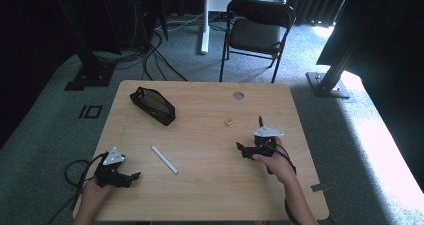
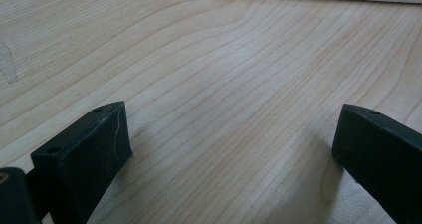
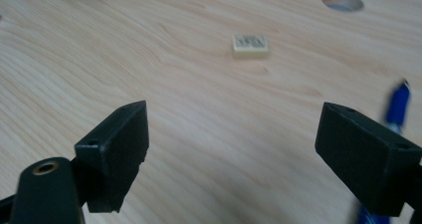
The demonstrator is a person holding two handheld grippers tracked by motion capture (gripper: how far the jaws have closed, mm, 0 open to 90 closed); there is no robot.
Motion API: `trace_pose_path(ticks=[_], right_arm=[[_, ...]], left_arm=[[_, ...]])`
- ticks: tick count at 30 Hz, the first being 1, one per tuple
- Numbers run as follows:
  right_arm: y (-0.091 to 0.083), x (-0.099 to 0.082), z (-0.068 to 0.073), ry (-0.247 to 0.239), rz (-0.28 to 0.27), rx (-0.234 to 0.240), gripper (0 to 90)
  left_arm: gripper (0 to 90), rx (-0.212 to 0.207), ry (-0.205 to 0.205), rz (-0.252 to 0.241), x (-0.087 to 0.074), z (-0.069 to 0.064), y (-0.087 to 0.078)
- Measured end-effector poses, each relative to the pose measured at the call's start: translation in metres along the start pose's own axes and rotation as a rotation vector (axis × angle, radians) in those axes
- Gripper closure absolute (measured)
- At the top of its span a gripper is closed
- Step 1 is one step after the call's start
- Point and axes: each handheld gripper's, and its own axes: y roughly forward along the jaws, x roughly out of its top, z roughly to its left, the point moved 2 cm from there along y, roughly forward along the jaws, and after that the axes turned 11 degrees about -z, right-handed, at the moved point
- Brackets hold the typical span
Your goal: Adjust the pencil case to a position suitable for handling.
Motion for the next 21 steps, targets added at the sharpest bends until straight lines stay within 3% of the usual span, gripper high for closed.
trace_pose_path(ticks=[21], right_arm=[[0.054,0.032,0.046,-0.071,-0.027,0.114,13.9]], left_arm=[[2.1,0.0,0.0,0.0,0.0,0.0,0.0]])
